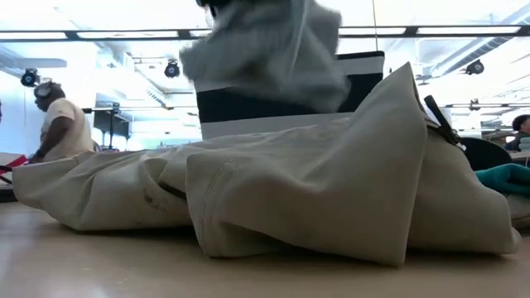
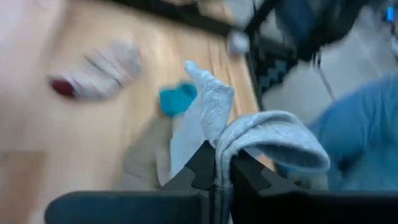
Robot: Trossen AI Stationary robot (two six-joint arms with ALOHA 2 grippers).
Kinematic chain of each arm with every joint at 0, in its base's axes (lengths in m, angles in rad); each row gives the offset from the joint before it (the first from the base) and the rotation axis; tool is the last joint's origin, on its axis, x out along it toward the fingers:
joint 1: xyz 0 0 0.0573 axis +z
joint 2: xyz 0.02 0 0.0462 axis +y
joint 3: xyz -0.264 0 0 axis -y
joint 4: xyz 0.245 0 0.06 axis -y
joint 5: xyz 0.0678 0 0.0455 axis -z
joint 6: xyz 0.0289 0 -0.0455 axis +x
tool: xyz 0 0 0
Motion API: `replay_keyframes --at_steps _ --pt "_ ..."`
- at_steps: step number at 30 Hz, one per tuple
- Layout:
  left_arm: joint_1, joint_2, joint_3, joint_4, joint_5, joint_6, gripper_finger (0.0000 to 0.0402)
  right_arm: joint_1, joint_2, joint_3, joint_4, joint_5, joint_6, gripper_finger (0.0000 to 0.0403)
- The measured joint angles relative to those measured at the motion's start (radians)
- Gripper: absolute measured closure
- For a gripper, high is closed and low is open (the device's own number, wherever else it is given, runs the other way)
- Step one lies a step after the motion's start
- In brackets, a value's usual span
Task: Sort clothes
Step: Put the gray underwear into the blue laundry bin
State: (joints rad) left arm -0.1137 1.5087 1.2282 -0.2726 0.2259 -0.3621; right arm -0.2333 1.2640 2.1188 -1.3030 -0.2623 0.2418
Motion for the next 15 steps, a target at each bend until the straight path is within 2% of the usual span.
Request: replay_keyframes --at_steps 8,12,15 --pt "0.058 -0.262 0.003 0.021 -0.296 -0.084 0.0396 0.0 0.0 0.0 0.022 0.0 -0.022 0.0189" --pt "0.099 -0.313 0.057 0.009 -0.429 0.015 0.0397 0.0 0.0 0.0 0.068 0.001 -0.027 0.0192" --pt "0.159 -0.293 0.156 -0.026 -0.462 0.11 0.0397 0.0 0.002 0.0 0.098 0.001 -0.035 0.0189"
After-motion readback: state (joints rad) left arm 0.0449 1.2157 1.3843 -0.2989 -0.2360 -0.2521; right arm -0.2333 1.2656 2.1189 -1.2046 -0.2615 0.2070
